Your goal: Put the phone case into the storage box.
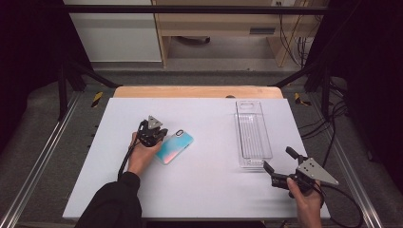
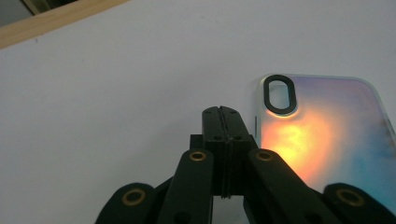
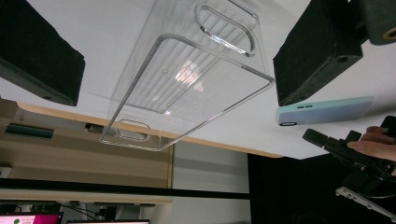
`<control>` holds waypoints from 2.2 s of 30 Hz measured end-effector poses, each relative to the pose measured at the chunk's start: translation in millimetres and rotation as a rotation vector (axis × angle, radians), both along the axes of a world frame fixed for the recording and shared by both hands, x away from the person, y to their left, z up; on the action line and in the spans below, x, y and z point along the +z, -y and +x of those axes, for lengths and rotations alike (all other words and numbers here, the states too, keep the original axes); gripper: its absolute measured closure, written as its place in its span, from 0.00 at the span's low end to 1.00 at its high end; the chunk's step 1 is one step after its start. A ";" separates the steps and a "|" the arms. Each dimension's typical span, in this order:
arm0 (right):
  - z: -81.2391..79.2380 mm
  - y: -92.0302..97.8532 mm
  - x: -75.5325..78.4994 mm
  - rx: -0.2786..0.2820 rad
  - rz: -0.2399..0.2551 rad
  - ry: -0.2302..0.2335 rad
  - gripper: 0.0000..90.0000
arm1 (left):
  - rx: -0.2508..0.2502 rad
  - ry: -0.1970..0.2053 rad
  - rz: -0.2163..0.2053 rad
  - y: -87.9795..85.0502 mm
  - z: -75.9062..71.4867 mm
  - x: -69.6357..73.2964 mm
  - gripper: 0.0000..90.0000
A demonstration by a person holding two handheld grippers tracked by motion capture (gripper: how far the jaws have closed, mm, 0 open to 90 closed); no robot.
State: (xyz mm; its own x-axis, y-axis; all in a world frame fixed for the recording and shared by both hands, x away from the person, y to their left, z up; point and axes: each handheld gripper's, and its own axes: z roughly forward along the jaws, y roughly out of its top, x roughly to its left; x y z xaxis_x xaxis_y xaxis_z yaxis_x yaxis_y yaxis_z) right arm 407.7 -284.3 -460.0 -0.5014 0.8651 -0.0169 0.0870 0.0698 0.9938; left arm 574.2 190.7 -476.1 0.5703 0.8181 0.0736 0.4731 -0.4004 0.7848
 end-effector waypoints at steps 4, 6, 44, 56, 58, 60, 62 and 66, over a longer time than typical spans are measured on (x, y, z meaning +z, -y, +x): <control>0.4 -0.3 -0.4 0.000 -0.002 -0.002 0.03 | -0.022 -0.003 0.019 5.7 1.9 -2.1 1.00; 0.4 -0.3 -0.5 0.001 -0.003 -0.003 0.03 | -0.035 -0.002 0.046 9.3 2.8 -3.2 1.00; 0.6 -1.1 -1.1 0.005 -0.004 -0.015 0.03 | -0.230 -0.035 0.040 58.6 -58.7 -7.7 1.00; 1.2 -1.4 -1.5 0.009 -0.005 -0.017 0.03 | -0.280 -0.048 0.027 70.0 -81.4 -5.5 1.00; 1.2 -1.5 -1.6 0.010 -0.005 -0.019 0.03 | -0.286 -0.055 0.034 70.8 -83.9 -7.0 1.00; 1.0 -2.0 -1.6 0.011 -0.003 -0.024 0.03 | -0.285 -0.061 0.026 70.7 -86.5 -7.9 1.00; 1.1 -2.0 -1.8 0.012 -0.004 -0.024 0.03 | -0.288 -0.063 0.026 70.9 -87.5 -7.8 1.00; 2.1 -2.1 -2.3 0.014 -0.010 -0.025 0.03 | -0.301 -0.064 0.032 74.5 -94.1 -7.6 1.00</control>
